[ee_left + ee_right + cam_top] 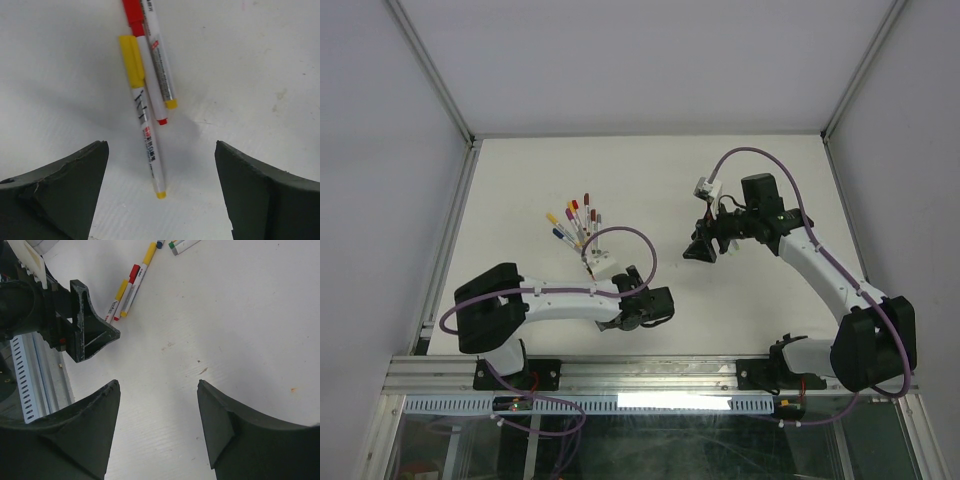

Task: Open the pen caps
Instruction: Pick up the pen from the center of the board.

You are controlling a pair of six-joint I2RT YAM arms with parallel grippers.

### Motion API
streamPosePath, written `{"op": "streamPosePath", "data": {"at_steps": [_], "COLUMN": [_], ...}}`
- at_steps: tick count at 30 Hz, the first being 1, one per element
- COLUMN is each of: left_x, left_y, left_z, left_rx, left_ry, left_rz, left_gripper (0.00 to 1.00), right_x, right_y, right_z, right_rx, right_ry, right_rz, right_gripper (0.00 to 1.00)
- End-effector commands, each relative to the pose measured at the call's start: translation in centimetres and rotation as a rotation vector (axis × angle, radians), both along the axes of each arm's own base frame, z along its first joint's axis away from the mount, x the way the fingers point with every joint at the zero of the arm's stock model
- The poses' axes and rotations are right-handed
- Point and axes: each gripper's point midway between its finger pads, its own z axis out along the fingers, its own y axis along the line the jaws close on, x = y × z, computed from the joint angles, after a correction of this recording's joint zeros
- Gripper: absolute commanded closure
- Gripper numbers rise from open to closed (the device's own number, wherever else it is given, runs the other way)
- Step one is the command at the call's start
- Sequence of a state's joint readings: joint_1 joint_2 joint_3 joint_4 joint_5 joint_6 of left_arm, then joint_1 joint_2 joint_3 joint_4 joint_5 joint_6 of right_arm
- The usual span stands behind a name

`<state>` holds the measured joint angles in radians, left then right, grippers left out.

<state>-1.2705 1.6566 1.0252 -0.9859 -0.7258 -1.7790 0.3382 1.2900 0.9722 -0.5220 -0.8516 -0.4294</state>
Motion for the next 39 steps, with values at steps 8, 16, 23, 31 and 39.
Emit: {"op": "streamPosePath", "data": {"at_steps": [8,16,23,31,39], "left_x": [-0.4,-0.6,-1.2,-1.7,-1.8], "left_y": [0.9,0.7,0.4,0.7,1.0], "left_z": [-0.9,-1.8,-2.5,-3.2,-3.0], "left_rx": [-0.075,-0.061,-0.039,-0.003,0.011], "left_ry": [-0.013,0.032,0.080,0.116,0.118], "left_rz": [0.020,-0.019,-0.052,-0.069,-0.077], "left_gripper": [0.44,0.60,0.66,0.70,0.84], "right_x": [1.5,1.6,1.5,1.5,1.4], "right_y": [0.1,0.0,0.1,0.1,0.2], "right_z": [1.7,1.7,1.6,1.9,1.8], "right_rx": [-0.001,-0.002,-0.001,0.003,0.006], "right_ry": [-0.082,-0.081,-0.079,-0.086,-0.078], "right_rz": [-0.010,-0.012,-0.011,-0.009,-0.005], "right_gripper": [0.34,0.34,0.34,0.34,0.34]}}
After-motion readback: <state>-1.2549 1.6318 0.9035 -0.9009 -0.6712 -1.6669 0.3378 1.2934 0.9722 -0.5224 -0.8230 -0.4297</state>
